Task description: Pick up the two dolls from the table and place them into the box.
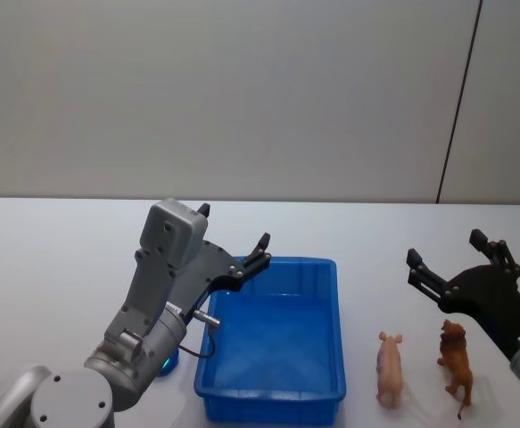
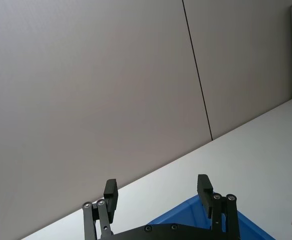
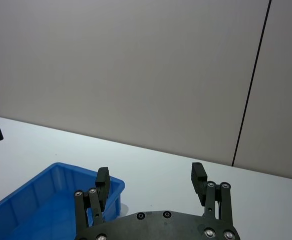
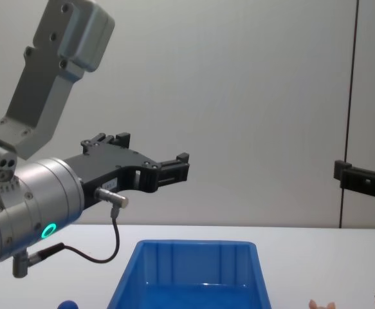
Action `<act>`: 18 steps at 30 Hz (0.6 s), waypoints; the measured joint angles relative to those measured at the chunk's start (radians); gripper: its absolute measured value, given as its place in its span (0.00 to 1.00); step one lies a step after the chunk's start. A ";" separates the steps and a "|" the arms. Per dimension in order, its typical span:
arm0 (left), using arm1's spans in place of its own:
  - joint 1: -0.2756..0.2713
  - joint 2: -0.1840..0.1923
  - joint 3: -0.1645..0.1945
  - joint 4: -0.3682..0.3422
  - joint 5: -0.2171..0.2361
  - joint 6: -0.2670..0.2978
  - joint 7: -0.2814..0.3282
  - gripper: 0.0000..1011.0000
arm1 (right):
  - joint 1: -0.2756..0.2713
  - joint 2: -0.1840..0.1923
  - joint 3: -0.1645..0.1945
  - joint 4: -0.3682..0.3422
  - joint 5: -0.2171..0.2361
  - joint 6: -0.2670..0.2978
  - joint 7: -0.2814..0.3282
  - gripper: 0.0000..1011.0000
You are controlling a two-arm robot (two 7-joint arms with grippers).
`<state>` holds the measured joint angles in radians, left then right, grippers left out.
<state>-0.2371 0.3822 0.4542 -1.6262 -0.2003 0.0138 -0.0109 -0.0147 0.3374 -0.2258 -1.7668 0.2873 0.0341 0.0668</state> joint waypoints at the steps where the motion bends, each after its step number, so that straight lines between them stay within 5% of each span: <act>1: 0.000 0.000 0.000 0.000 0.000 0.000 0.000 0.99 | 0.000 0.000 0.000 0.000 0.000 0.000 0.000 0.99; 18: 0.000 0.000 0.000 0.000 0.000 0.000 0.000 0.99 | 0.000 0.000 0.000 0.000 0.000 0.000 0.000 0.99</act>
<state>-0.2371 0.3822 0.4542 -1.6262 -0.2004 0.0138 -0.0109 -0.0146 0.3375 -0.2258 -1.7668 0.2873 0.0341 0.0668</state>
